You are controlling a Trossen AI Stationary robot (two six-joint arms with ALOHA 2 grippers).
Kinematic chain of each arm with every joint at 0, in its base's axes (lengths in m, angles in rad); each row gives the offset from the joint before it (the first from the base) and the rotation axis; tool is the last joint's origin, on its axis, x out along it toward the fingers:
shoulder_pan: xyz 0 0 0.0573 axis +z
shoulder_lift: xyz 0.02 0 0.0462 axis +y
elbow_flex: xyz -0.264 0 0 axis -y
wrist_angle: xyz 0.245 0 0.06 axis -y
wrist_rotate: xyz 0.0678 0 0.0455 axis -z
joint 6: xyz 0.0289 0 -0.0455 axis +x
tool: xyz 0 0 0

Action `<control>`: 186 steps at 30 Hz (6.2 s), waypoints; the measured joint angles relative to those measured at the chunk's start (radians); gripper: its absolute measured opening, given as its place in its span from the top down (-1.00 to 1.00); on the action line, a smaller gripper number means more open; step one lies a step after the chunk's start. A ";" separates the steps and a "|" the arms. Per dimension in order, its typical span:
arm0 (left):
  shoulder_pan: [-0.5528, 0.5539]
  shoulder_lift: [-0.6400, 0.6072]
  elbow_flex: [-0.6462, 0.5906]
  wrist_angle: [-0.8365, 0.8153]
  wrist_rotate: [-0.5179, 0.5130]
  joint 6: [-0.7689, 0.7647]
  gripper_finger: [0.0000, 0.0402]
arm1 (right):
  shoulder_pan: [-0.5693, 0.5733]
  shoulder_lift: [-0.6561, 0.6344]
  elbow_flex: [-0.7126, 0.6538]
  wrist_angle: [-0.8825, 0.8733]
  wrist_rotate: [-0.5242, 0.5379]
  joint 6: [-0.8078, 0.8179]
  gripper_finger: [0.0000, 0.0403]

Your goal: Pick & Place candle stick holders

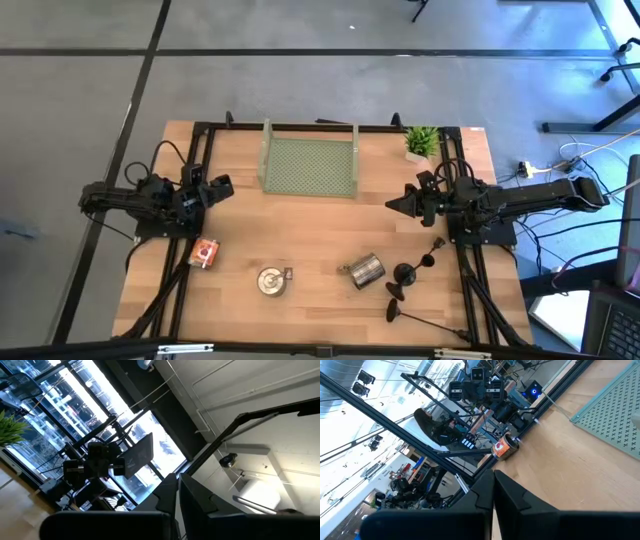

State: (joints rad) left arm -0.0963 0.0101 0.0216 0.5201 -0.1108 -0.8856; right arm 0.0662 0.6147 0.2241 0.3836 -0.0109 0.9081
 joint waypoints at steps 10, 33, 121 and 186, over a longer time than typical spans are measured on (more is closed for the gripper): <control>0.000 0.000 0.000 0.000 0.000 0.000 0.92 | -0.001 0.000 0.000 0.010 0.159 -0.044 0.93; 0.000 0.000 0.000 0.008 -0.030 0.018 0.92 | 0.000 0.000 0.000 0.245 0.403 0.237 0.93; 0.022 0.479 0.905 -1.101 -0.025 0.244 0.92 | -0.449 0.982 0.885 -0.719 0.100 0.328 -0.37; 0.006 0.464 0.863 -1.706 -0.317 -0.249 0.93 | -0.394 0.920 0.884 -0.084 -0.042 0.138 1.00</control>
State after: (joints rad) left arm -0.0902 0.4737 0.8844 -1.1861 -0.4282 -1.1345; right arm -0.3282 1.5345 1.1084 0.3000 -0.0532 1.0464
